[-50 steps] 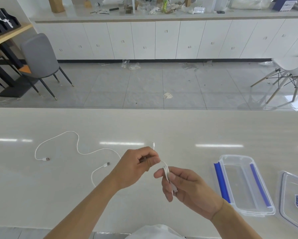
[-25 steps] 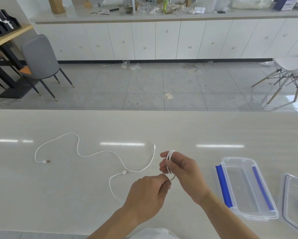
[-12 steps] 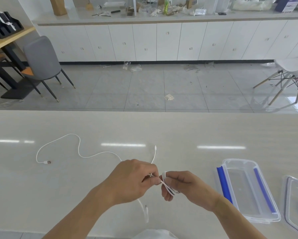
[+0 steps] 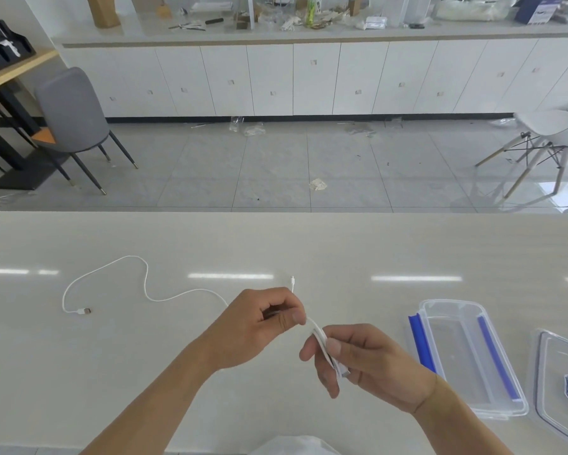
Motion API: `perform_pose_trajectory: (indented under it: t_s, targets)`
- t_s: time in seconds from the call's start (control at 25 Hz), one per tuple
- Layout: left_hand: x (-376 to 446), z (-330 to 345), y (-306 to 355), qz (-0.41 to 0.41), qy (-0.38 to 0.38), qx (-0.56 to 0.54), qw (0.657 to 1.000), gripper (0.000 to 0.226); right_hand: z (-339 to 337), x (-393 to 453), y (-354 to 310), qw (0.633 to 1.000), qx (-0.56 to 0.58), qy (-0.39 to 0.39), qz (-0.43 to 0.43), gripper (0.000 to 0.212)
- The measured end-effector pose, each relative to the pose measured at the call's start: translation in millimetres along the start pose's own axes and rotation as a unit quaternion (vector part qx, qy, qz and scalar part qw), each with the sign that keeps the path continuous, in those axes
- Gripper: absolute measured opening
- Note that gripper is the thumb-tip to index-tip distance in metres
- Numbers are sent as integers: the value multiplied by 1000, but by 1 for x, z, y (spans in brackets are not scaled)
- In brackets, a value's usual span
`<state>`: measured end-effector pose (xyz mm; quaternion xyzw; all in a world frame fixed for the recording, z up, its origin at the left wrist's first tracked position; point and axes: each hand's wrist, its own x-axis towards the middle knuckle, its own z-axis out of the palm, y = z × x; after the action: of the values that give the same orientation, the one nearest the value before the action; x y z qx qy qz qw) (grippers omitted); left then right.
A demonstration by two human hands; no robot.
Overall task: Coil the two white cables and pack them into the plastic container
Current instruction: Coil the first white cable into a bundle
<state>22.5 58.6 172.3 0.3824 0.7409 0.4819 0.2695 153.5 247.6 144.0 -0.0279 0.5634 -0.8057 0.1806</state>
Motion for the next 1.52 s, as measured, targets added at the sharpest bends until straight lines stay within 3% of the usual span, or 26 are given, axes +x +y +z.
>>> perform_pose_trajectory:
  t_s: [0.12, 0.32, 0.44, 0.6, 0.84, 1.12, 1.32, 1.52]
  targets:
    - [1, 18, -6, 10, 43, -39, 998, 23, 1, 3, -3, 999, 39, 14, -29, 29]
    - [7, 49, -12, -13, 91, -85, 992, 33, 8, 14, -6, 981, 133, 101, -103, 27]
    - [11, 61, -14, -23, 131, -52, 990, 28, 9, 23, -12, 960, 197, 137, -144, 28]
    - [9, 72, -15, -22, 122, 1, 992, 28, 8, 30, -20, 938, 237, 182, -174, 30]
    - [5, 76, -10, -34, 101, 98, 990, 23, 4, 35, -16, 934, 143, 278, -174, 28]
    - [3, 63, 5, -61, 39, 220, 973, 23, -9, 33, -10, 931, -15, 330, -154, 15]
    - [2, 39, 15, -34, -13, 286, 957, 23, -18, 28, -6, 940, -175, 282, -78, 17]
    - [7, 5, 25, 13, -83, 328, 941, 19, -13, 21, -13, 969, -204, 137, -22, 36]
